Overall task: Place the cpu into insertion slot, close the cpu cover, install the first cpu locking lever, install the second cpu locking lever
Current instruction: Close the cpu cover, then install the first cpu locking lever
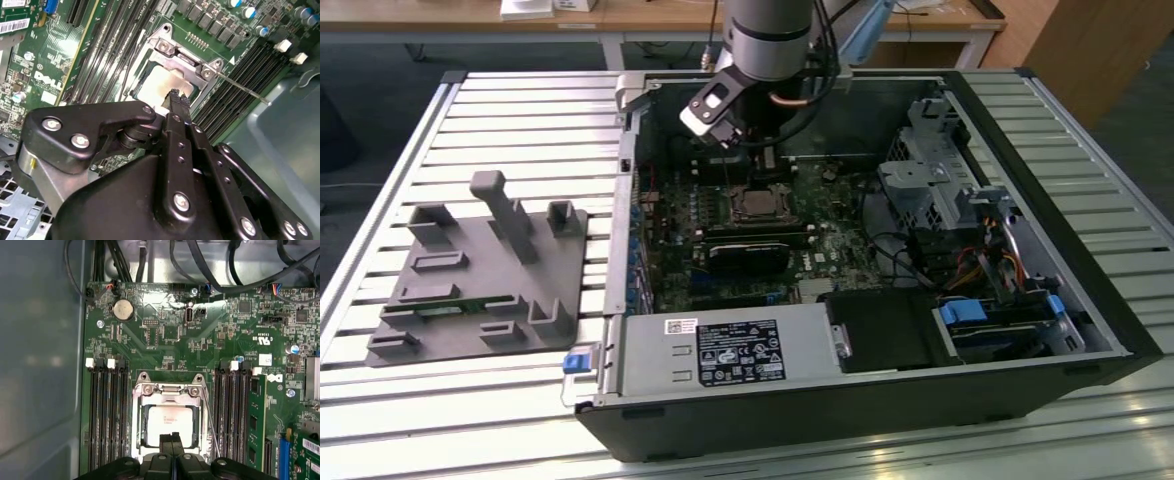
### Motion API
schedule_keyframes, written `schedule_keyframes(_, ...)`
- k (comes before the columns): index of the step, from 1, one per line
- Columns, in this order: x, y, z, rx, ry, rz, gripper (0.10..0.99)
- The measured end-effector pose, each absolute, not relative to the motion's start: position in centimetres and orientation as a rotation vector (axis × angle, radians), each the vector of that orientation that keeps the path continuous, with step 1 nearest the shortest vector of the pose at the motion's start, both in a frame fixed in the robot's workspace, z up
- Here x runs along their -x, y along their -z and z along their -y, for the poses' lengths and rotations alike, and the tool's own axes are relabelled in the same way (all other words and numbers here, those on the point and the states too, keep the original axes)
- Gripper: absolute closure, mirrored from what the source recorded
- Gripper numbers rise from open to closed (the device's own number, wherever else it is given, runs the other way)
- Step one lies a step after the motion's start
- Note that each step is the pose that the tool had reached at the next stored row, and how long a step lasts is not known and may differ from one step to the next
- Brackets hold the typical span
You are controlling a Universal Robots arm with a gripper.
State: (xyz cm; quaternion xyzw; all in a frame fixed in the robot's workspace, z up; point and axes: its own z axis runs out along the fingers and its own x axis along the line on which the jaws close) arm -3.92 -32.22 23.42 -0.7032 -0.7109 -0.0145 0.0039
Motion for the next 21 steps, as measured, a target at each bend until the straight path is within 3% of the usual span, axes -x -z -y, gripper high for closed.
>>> schedule_keyframes(21,4.0,-25.7,32.2,2.121,0.045,2.304,0.98)
